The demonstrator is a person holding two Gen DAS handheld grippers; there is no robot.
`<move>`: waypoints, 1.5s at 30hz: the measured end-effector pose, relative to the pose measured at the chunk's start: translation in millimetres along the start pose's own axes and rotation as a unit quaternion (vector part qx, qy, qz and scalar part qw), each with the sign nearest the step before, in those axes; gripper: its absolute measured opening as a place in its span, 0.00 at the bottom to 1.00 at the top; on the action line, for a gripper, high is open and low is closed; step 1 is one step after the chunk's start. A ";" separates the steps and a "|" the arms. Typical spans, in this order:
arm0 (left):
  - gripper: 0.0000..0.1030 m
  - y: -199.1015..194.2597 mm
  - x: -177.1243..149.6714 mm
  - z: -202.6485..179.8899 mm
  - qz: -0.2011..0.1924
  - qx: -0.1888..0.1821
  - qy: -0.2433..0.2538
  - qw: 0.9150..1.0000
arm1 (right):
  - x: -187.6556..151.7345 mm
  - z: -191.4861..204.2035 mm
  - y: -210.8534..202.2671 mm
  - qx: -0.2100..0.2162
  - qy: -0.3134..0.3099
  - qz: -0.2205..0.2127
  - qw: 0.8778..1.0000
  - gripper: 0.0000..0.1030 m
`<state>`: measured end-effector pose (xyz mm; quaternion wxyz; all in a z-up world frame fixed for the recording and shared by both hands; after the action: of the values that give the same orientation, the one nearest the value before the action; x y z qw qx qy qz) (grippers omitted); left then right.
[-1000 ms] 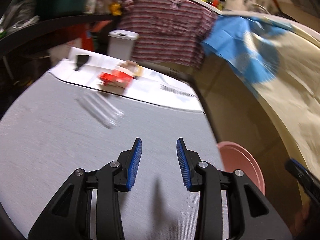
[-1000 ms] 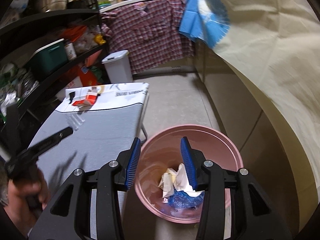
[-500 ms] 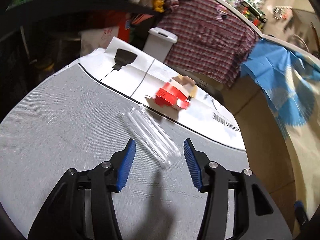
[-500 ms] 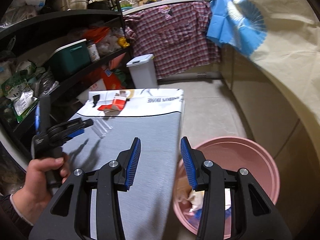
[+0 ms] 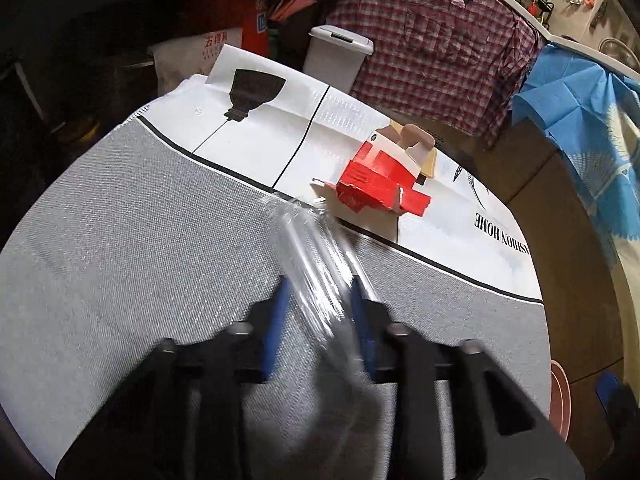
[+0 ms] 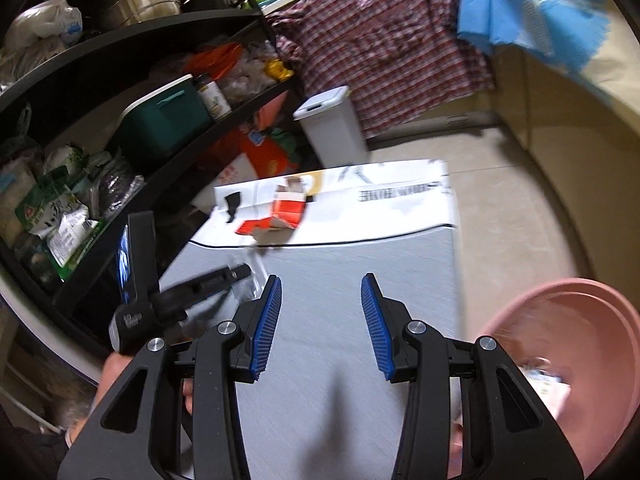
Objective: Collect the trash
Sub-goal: 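Move both tools back to the table toward the straws and red box, then grasp the clear straw pack with the left tool while the right tool grasps the red box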
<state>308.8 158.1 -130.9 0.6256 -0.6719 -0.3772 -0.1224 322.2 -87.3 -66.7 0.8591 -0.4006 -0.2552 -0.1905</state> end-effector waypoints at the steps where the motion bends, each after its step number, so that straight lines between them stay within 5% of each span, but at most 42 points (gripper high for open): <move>1: 0.13 -0.2 -0.1 3.9 0.001 0.002 0.002 1.000 | 2.4 4.7 12.1 0.010 0.005 0.007 1.000 0.42; 4: 0.05 -4.1 -0.1 17.8 -0.003 0.026 0.004 1.000 | 7.1 17.1 45.2 0.030 0.009 0.028 0.999 0.42; 11: 0.03 -18.9 -1.3 66.3 -0.010 0.067 -0.012 0.998 | 14.0 42.2 114.0 0.059 0.038 0.060 0.996 0.45; 18: 0.03 -26.5 -4.8 77.4 -0.010 0.058 0.010 0.998 | 35.2 56.9 167.8 0.081 0.114 0.085 0.986 0.54; 25: 0.03 -28.3 -5.9 81.6 -0.016 0.031 0.005 0.999 | 33.7 51.6 201.9 0.048 0.184 0.129 0.973 0.51; 29: 0.03 -31.4 -6.7 82.3 -0.021 0.026 0.005 0.999 | 25.2 52.6 203.5 0.044 0.184 0.140 0.972 0.21; 33: 0.03 -38.3 -9.7 81.6 -0.024 0.022 0.007 0.999 | 19.1 53.4 194.4 0.040 0.169 0.133 0.976 0.06; 45: 0.03 -85.9 -27.1 60.8 -0.036 0.018 0.038 0.998 | -3.1 42.5 106.7 -0.003 0.076 0.103 0.992 0.02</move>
<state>214.8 199.4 -95.3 0.6469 -0.6411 -0.3792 -0.1637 364.3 11.2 -108.3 0.8899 -0.4114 -0.1464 -0.1319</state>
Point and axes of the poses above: each gripper's, at about its wrist camera, not at the fingertips, and y roughly the way its jaws point, z to its left, x to its top, the point moved 5 cm from there along y, roughly the way its jaws point, and after that the axes turned 12 degrees about y, right-handed, at the moved point
